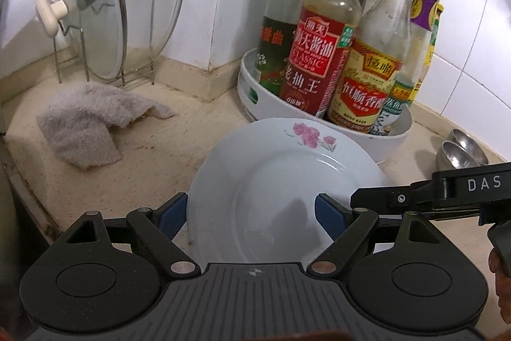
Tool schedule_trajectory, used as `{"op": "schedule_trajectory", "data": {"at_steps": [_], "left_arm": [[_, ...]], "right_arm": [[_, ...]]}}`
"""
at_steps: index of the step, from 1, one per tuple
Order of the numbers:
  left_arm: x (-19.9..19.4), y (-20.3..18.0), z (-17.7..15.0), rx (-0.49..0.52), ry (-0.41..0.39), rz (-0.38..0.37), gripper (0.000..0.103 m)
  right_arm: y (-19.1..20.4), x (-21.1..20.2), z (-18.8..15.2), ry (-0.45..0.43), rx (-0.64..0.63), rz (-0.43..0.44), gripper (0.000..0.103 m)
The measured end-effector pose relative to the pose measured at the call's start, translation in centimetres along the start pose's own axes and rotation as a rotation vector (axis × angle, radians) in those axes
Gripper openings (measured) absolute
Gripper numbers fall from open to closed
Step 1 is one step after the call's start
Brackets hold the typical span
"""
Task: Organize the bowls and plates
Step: 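Lower the pink-rose plate onto the floral plate with the right gripper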
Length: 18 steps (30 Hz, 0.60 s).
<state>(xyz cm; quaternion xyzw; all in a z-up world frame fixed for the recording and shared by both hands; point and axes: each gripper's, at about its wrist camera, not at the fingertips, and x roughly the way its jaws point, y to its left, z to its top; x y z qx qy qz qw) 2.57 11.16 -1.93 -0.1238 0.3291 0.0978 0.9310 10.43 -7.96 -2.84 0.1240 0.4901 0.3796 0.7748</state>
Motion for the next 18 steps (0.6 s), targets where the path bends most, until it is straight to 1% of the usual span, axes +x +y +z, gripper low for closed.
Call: {"op": "schedule_trajectory", "data": {"at_steps": [6,11,15,18], "left_arm": [[0.9,0.5,-0.2,-0.013,0.029,-0.001,0.088],[1.4,1.0,-0.4,-0.029,0.043,-0.01,0.084],[1.5,0.8,-0.5,-0.008,0.036,-0.01,0.084],[1.2,0.7,-0.5,-0.004,0.026,-0.01,0.086]], "right_arm": [[0.3,0.8,0.0,0.008,-0.018,-0.022,0.058],[0.7,1.0,0.2,0.005,-0.075,-0.045,0.059],[0.4,0.9,0.3,0.008,-0.084,-0.037,0.059],[0.5,0.6,0.1,0.004,-0.118,-0.048,0.059]]}}
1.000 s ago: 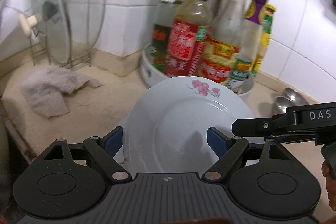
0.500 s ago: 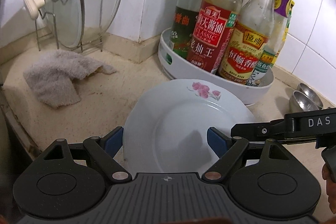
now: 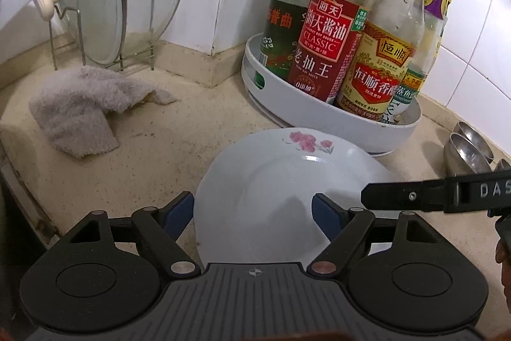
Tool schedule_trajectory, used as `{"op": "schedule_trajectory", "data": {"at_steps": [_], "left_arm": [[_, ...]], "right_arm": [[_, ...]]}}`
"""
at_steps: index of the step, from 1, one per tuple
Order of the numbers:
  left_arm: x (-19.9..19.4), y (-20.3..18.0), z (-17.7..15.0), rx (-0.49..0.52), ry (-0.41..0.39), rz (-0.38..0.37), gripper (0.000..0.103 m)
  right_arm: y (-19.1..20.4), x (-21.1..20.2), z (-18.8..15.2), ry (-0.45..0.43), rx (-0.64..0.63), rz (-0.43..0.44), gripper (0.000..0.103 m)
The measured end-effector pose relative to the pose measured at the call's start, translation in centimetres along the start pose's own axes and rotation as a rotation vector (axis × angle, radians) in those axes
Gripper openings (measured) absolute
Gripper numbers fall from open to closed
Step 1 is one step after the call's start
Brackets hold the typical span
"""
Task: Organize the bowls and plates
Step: 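Lower the pink-rose plate onto the floral plate with the right gripper, then open the right gripper to release the plate and move toward the steel bowls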
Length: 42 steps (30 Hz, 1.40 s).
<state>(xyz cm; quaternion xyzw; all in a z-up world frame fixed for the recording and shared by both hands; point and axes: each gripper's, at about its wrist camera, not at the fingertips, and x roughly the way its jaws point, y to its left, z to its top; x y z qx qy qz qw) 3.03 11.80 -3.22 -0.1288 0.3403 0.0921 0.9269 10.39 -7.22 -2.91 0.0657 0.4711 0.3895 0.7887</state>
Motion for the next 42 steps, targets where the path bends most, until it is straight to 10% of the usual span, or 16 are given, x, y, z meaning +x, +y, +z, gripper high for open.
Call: {"op": "schedule_trajectory", "data": {"at_steps": [16,42], "left_arm": [[-3.4,-2.9,-0.3,0.104,-0.078,-0.069,0.091],[1.0,-22.4,1.3,0.377,-0.042,-0.453,0.095]], "right_arm": [[0.0,-4.9,-2.4,-0.098,-0.136,-0.016,0.062],[-13.8,-19.7,-7.2,-0.293,0.262,-0.305,0.064]]}}
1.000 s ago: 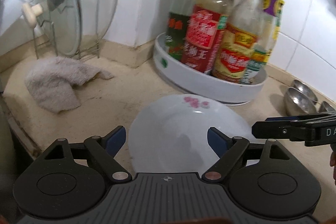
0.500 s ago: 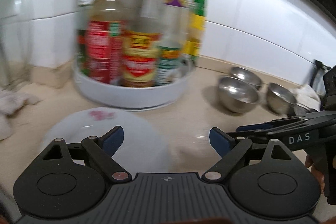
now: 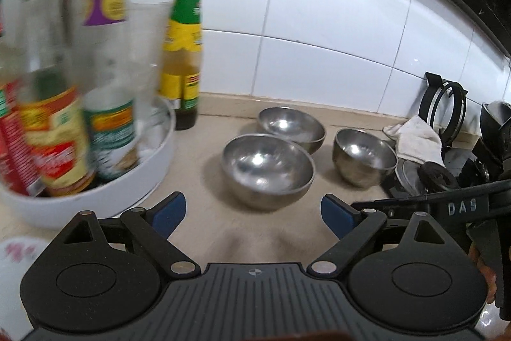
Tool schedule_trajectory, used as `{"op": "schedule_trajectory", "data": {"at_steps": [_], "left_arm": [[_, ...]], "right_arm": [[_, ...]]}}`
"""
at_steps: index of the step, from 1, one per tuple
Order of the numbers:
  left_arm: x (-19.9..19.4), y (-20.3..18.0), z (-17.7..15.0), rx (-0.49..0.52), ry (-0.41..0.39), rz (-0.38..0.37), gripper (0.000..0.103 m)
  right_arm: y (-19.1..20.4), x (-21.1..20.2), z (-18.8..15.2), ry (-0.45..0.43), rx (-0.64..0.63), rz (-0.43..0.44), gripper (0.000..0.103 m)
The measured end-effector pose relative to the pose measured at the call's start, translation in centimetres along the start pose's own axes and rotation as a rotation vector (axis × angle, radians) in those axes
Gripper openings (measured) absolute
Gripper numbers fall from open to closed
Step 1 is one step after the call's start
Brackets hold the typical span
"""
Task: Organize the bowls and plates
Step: 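Open the right gripper to release the plate and move toward the steel bowls, then grasp the rim of the nearest steel bowl with the left gripper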
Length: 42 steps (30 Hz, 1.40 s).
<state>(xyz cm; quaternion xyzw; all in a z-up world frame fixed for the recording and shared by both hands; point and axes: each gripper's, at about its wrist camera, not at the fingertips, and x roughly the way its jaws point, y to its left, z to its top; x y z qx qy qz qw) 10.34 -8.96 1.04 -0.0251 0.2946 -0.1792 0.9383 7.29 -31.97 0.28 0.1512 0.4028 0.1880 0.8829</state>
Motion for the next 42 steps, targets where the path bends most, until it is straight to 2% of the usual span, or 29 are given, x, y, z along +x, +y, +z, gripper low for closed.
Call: {"op": "schedule_trajectory", "data": {"at_steps": [5,8,9,12,13,15,17,20,28,34,42], "left_arm": [[3.2,-0.2,1.8,-0.015,0.027,0.005,0.095],[4.7,-0.2,2.4,-0.02,0.051,0.021,0.094],[5.2,-0.1,2.5,-0.02,0.062,0.018,0.091],[7.6,0.1,2.5,-0.029,0.131,0.012,0.074],[8.3,0.3,2.5,-0.04,0.149,0.003,0.07],[9.6,0.7,2.5,-0.074,0.18,-0.018,0.069],[10.4,1.0,2.6,-0.081,0.185,-0.006,0.068],[11.5,1.8,3.1,-0.105,0.205,0.006,0.061],[15.7,2.7,3.8,-0.11,0.298,0.007,0.052],[14.5,2.2,3.2,-0.053,0.309,-0.014,0.041],[9.6,-0.3,2.2,-0.024,0.309,-0.093,0.041]], "right_arm": [[-3.3,0.7,2.9,-0.039,0.132,0.022,0.064],[-3.9,2.2,4.3,-0.021,0.138,0.02,0.064],[-4.0,2.7,4.6,-0.012,0.126,0.017,0.064],[-4.1,4.7,5.4,0.018,0.121,0.044,0.063],[-4.0,5.5,5.6,0.026,0.129,0.049,0.061],[-4.2,6.6,5.8,0.046,0.144,0.046,0.056],[-4.6,7.7,6.0,0.075,0.163,0.054,0.046],[-5.2,8.7,6.2,0.099,0.187,0.055,0.038],[-5.4,10.5,6.5,0.138,0.196,0.035,0.035],[-5.3,11.0,5.7,0.176,0.193,0.05,0.032],[-4.9,6.2,3.7,0.195,0.202,0.079,0.031]]}}
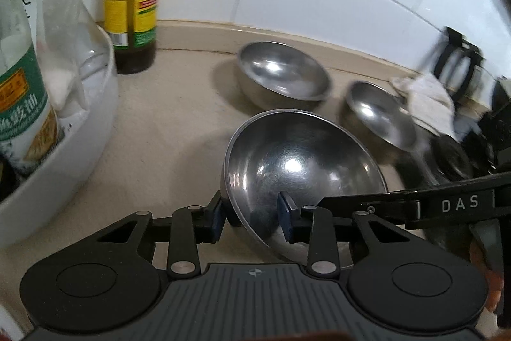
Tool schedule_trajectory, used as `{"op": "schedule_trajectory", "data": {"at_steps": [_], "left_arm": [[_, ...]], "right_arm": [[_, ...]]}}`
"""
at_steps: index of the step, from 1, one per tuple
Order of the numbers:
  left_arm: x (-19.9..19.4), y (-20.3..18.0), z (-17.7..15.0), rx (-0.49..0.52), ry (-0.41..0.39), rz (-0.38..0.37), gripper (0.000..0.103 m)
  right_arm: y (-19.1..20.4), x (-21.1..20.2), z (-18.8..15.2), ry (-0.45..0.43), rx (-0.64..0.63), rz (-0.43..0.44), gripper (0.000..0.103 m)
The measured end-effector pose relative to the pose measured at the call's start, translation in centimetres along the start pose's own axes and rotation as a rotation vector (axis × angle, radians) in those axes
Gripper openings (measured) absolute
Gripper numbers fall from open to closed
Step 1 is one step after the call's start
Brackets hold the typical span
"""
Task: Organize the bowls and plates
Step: 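Grasp the rim of the nearest steel bowl with the left gripper, then lift the steel bowl with the left gripper and carry it toward the plates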
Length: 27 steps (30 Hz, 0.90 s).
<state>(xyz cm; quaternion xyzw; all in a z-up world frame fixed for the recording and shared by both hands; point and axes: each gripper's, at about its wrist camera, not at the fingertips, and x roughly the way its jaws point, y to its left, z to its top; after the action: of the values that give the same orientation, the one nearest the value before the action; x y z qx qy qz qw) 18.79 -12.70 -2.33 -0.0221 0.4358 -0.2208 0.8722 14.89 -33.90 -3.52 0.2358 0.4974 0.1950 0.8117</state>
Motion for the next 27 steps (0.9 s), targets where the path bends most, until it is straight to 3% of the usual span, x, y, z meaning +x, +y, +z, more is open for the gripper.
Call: {"op": "schedule_trajectory", "data": {"at_steps": [5,11,17,22,27], "left_arm": [[-1.4,-2.0,-2.7,0.031,0.039,-0.041,0.045],[-1.3,-2.4,-5.8,0.02,0.097,-0.037,0.046],[-2.1,-2.3,-6.5,0.011,0.075,-0.047,0.049],[-3.5,-2.0,-6.1,0.016,0.036,-0.021,0.066],[-5.4,-1.4,-5.0,0.013,-0.005,0.006,0.066]], "right_arm": [[-0.6,-2.4,-3.5,0.041,0.035,0.014,0.031],[-1.3,-2.1,-7.0,0.106,0.051,-0.002,0.031],[-0.6,-2.5,-7.8,0.091,0.002,-0.032,0.039],[-0.6,-4.3,-7.9,0.049,-0.024,-0.072,0.049],[-1.0,-7.0,-7.3,0.011,-0.019,-0.095,0.052]]}}
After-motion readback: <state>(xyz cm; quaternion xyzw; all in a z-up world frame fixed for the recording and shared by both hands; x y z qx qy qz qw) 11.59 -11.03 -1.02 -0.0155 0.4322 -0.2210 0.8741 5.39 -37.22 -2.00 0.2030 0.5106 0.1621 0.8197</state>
